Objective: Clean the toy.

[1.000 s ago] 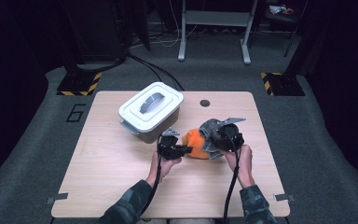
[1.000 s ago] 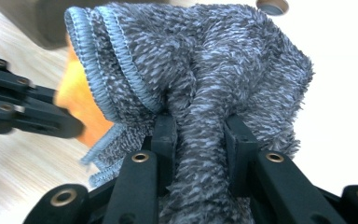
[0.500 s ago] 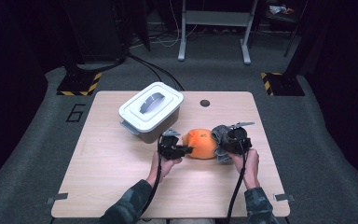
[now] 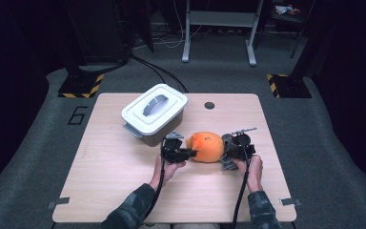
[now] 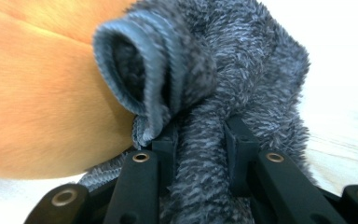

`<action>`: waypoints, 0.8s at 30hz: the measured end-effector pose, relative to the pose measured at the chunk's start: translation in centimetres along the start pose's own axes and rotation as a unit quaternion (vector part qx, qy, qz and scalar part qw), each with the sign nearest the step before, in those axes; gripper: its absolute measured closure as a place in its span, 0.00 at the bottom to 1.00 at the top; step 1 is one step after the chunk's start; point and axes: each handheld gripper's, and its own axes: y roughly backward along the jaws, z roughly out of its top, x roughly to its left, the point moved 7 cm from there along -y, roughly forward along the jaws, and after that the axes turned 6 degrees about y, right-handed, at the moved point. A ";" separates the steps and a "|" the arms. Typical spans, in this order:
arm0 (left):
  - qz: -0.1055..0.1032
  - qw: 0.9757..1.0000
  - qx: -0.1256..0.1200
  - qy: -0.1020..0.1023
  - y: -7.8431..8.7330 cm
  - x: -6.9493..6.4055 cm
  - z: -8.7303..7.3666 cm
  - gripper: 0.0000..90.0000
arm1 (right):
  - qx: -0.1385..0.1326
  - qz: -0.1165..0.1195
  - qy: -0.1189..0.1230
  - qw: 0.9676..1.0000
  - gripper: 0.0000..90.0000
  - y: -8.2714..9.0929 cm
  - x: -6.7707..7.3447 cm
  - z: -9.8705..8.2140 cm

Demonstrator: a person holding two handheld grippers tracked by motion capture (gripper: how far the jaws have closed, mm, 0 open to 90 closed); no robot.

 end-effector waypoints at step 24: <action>0.004 1.000 -0.003 0.001 0.2 0.2 0.1 0.90 | -0.090 -0.012 0.061 0.994 0.78 7.7 3.0 3.2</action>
